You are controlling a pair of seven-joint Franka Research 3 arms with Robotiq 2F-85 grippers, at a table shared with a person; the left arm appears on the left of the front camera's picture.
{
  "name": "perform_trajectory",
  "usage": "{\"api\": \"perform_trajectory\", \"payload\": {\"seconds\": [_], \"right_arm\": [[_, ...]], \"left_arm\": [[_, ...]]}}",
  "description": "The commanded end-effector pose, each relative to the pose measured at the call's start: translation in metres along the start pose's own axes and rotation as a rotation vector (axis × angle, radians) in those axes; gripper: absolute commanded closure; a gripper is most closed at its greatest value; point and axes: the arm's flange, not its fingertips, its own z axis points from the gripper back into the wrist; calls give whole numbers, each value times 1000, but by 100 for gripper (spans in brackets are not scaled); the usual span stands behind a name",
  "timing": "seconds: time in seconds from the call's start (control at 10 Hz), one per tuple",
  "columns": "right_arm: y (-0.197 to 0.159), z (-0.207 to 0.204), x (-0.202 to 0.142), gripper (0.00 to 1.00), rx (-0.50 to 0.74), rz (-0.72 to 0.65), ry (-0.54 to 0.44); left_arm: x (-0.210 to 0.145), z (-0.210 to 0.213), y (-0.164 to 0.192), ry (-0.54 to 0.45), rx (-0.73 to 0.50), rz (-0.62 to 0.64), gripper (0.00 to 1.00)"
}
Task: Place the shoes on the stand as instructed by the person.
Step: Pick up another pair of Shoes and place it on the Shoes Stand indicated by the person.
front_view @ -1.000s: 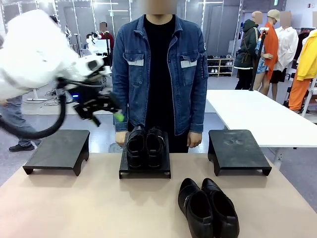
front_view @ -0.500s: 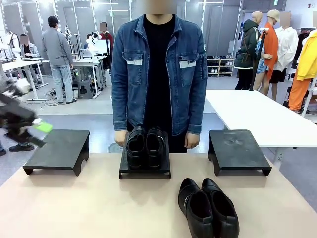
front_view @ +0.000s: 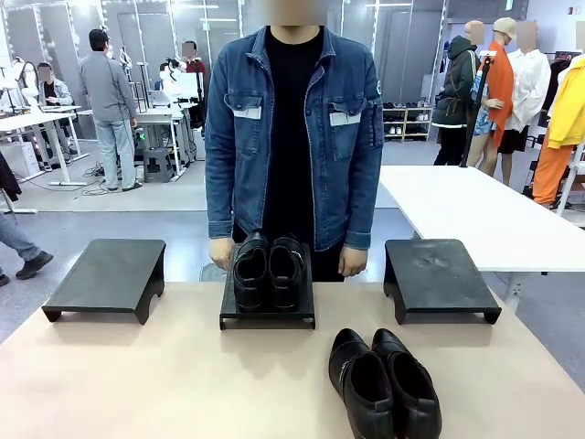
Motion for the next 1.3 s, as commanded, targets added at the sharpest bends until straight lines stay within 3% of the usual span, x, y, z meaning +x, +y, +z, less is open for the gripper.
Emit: {"api": "perform_trajectory", "payload": {"seconds": [0.0, 0.1, 0.3, 0.4, 1.2], "right_arm": [[1, 0, 1, 0, 12, 19, -14], [1, 0, 1, 0, 12, 19, -14], [1, 0, 1, 0, 12, 19, -14], [1, 0, 1, 0, 12, 19, -14], [1, 0, 1, 0, 12, 19, -14]], "left_arm": [[0, 31, 36, 27, -75, 34, 0], [-5, 35, 44, 43, -81, 47, 0], [4, 28, 46, -15, -125, 21, 0], [-17, 29, 47, -7, -84, 62, 0], [-17, 29, 47, -7, -84, 62, 0]]}}
